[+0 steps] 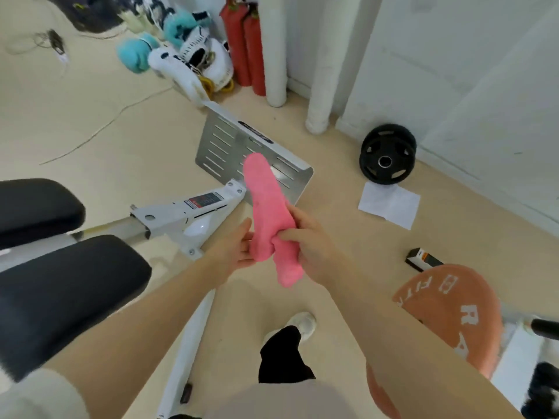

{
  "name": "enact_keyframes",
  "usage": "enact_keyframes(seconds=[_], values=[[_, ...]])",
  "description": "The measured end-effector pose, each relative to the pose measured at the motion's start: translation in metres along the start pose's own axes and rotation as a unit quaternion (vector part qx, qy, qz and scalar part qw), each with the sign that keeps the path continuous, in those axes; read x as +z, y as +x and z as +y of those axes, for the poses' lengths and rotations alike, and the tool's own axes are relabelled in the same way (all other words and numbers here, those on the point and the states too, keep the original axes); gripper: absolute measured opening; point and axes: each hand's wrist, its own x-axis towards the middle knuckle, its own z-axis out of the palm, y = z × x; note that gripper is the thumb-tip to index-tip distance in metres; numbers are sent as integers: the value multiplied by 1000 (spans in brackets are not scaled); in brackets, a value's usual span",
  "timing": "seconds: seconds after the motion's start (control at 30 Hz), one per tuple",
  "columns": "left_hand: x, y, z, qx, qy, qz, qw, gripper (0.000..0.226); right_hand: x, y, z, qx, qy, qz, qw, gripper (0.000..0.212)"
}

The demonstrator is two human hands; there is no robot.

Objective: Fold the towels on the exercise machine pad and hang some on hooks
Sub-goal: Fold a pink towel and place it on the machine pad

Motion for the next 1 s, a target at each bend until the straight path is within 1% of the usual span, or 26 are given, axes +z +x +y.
enact_keyframes(seconds=[0.03, 0.13, 0.27, 0.33, 0.4, 0.47, 0.53, 0.6, 0.67, 0.77, 0.83, 0.87, 0.93, 1.0], values=[[-16, -12, -6, 11, -24, 0, 1000, 50, 14, -3, 0, 8, 12, -8, 1000, 67], [-56, -52, -24, 59, -92, -1, 994, 41, 57, -17, 7, 15, -2, -37, 999, 53], [-109, -110, -57, 142, -121, -11, 982, 40, 129, -40, 33, 22, -33, -91, 995, 48], [-139, -136, -83, 166, -117, 2, 979, 36, 169, -52, 55, 25, -46, -117, 992, 50], [-171, -159, -111, 182, -83, 19, 980, 30, 209, -68, 78, 24, -46, -126, 991, 49], [-204, -182, -138, 173, -60, 34, 983, 25, 245, -87, 102, 28, -24, -137, 990, 42], [-231, -209, -165, 219, -65, 1, 974, 25, 278, -107, 123, 36, -27, -162, 986, 47], [-248, -234, -184, 237, -86, -45, 967, 30, 302, -126, 137, 29, -76, -165, 983, 47], [-258, -255, -191, 247, -88, -47, 964, 25, 316, -142, 140, 22, -101, -158, 982, 49], [-268, -283, -191, 279, -111, -48, 953, 12, 316, -162, 137, 5, -86, -175, 981, 45], [-272, -300, -186, 309, -176, -60, 933, 11, 311, -174, 132, -5, -53, -159, 986, 43], [-272, -308, -182, 323, -202, -56, 923, 11, 307, -178, 131, -15, -27, -150, 988, 46], [-274, -319, -172, 353, -251, -30, 901, 12, 300, -185, 128, -34, 30, -133, 990, 61], [-276, -326, -158, 372, -315, -27, 873, 13, 286, -191, 124, -51, 85, -93, 991, 60]])
